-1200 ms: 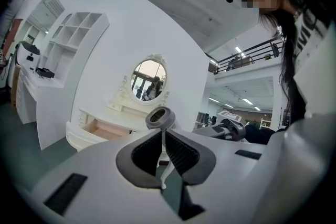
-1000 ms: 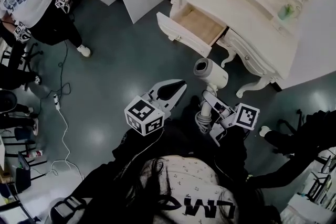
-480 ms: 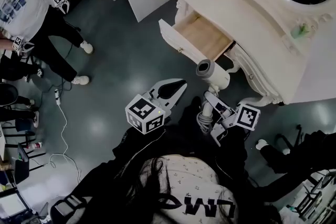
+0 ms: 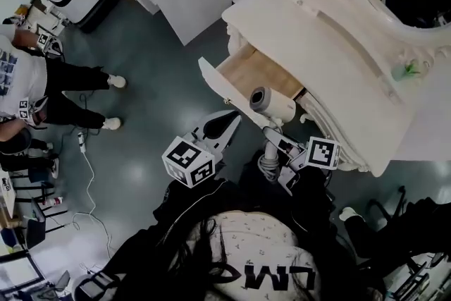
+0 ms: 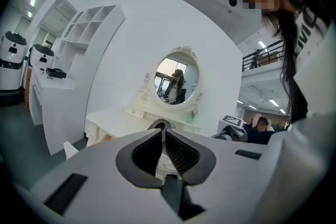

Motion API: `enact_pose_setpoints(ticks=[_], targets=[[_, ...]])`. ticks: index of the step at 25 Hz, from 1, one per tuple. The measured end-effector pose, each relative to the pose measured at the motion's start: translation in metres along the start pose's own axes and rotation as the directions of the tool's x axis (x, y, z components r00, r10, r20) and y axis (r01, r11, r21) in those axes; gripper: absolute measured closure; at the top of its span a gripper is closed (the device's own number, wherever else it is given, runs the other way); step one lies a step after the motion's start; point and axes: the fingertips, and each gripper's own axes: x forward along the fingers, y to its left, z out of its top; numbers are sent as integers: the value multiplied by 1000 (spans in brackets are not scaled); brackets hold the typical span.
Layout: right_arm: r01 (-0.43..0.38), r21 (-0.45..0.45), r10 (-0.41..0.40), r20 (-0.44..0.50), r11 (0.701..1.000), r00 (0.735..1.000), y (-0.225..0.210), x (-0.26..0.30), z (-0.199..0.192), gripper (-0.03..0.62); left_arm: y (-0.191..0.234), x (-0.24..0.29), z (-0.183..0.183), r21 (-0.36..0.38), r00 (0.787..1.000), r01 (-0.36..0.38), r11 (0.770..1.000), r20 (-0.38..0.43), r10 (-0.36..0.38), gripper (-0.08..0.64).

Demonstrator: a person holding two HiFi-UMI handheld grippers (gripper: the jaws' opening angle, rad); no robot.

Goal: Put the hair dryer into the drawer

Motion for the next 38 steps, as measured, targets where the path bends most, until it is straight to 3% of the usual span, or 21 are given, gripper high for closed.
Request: enact_pose_setpoints(ticks=[7,16,23,27,32,38], targets=[[-28,8,28,-93,1000,995,-20,20,34,360,20,30,18,3,996,-89,996,5,89,558],[-13,24,17,-190,1000,982,-41,38,39,359,41,30,22,-6,981,-196,981,10,196,558],[2,36,4,-189,999,982,-45,44,41,359,45,31,21,-17,981,-196,980,-8,196,558],[18,36,-12,-179,999,984,-51,47,48,359,50,42,26,-13,987,-159,987,-16,158,558],[71,-13,-72,-182,997,981,-65,57,59,359,66,55,28,28,991,-123,992,-45,124,558],[138,-12,-138,-204,990,969,-86,78,68,359,95,70,45,26,996,-70,997,-50,72,558]])
